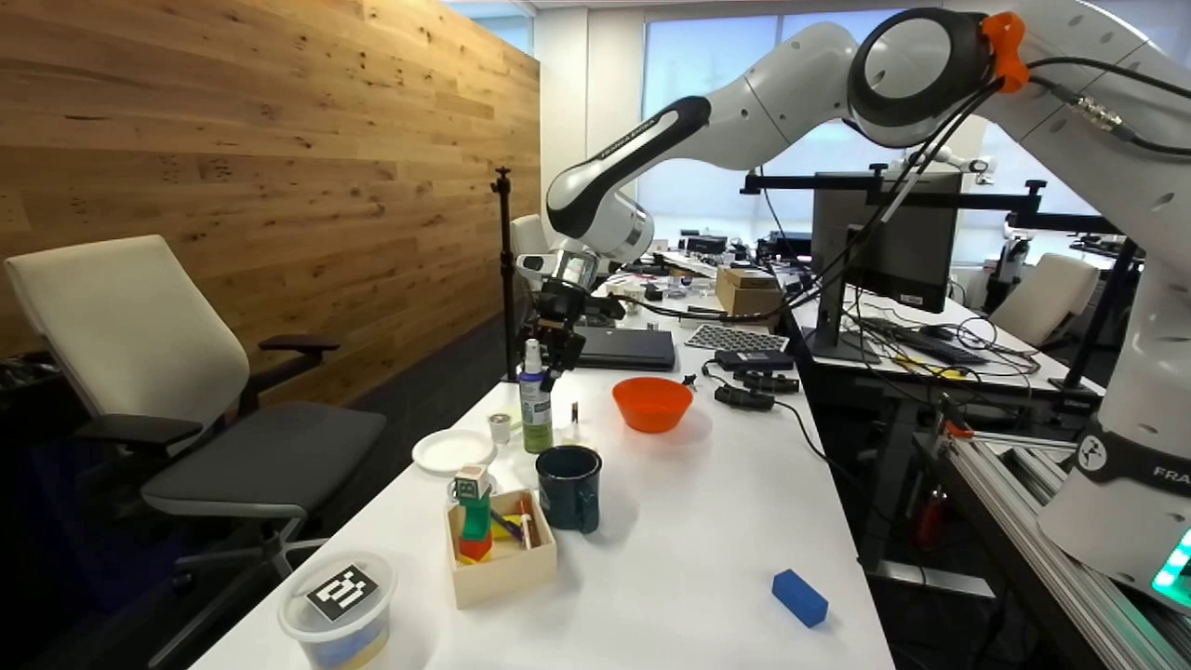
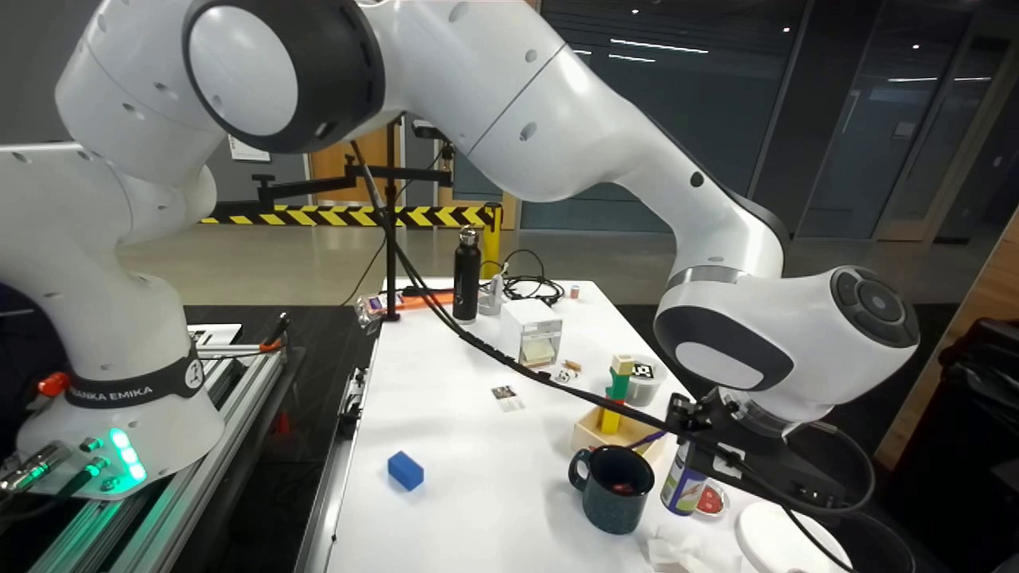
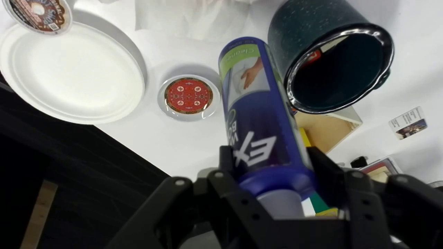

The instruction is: Remove the blue bottle from the box and place it on the right side of the table.

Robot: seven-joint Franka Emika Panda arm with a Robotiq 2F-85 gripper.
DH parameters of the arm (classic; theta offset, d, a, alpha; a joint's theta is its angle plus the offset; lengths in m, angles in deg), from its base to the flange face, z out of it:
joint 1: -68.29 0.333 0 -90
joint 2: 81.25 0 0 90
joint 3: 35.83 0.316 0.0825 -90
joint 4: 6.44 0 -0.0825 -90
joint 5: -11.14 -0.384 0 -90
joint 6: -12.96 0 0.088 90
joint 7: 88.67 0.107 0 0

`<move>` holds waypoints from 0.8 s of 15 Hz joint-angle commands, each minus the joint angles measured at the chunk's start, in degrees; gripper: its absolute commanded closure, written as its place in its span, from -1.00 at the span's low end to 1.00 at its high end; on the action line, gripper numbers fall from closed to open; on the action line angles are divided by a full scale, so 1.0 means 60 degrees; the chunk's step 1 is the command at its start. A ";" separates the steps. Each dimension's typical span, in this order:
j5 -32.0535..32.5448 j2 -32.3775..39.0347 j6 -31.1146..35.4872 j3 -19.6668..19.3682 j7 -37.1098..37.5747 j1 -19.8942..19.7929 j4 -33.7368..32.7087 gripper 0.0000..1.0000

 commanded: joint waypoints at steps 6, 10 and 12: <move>-0.0989 -0.0937 0.0619 -0.0047 0.0057 -0.0439 0.1745 0.39; -0.1305 -0.1117 0.0717 -0.0181 0.0070 -0.0580 0.2273 0.39; -0.1431 -0.1158 0.0749 -0.0251 0.0076 -0.0595 0.2463 0.39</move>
